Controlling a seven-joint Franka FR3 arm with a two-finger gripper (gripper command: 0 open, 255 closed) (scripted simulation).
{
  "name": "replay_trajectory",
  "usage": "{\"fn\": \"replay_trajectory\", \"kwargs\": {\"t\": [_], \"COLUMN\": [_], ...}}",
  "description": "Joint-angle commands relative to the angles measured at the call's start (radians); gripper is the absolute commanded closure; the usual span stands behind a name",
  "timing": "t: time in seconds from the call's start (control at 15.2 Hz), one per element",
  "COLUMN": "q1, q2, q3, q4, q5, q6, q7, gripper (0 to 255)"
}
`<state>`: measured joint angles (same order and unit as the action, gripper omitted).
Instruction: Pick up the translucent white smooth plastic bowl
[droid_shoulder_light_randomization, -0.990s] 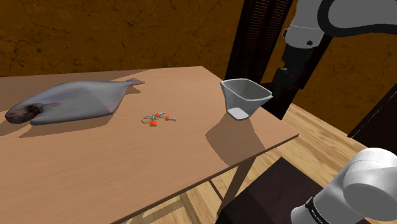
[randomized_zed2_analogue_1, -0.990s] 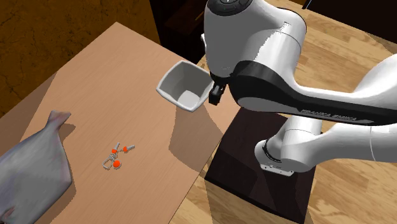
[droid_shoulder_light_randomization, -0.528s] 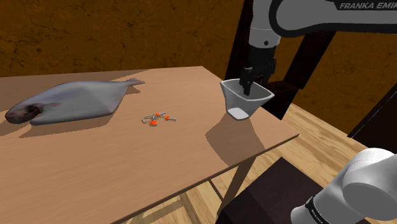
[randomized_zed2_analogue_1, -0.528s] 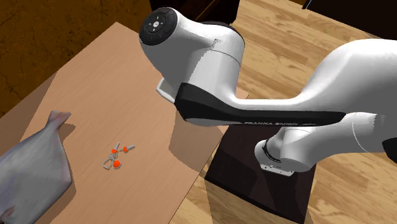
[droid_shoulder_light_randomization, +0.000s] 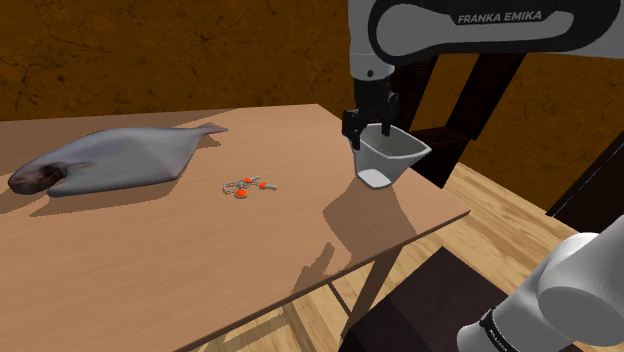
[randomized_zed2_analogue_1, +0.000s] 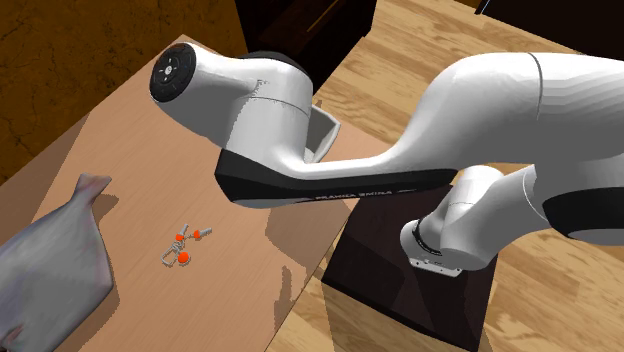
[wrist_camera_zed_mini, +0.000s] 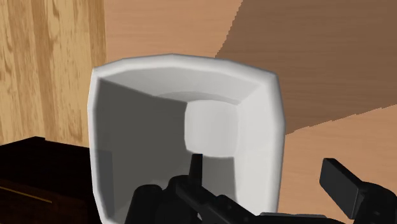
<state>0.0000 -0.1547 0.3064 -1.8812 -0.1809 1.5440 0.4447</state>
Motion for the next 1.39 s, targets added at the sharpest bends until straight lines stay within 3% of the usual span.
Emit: {"fn": "replay_trajectory", "kwargs": {"t": [0.0, 0.33, 0.4, 0.99, 1.32], "q1": [0.001, 0.001, 0.001, 0.001, 0.000], "q2": [0.003, 0.004, 0.003, 0.004, 0.004], "q3": [0.001, 0.001, 0.001, 0.001, 0.001], "q4": [-0.022, -0.070, -0.072, -0.070, -0.002], "q5": [-0.001, -0.001, -0.001, -0.001, -0.001], "q6": [0.024, 0.071, 0.073, 0.071, 0.005], "q7": [0.008, 0.016, 0.017, 0.016, 0.004], "gripper": [0, 0, 255, 255, 255]}}
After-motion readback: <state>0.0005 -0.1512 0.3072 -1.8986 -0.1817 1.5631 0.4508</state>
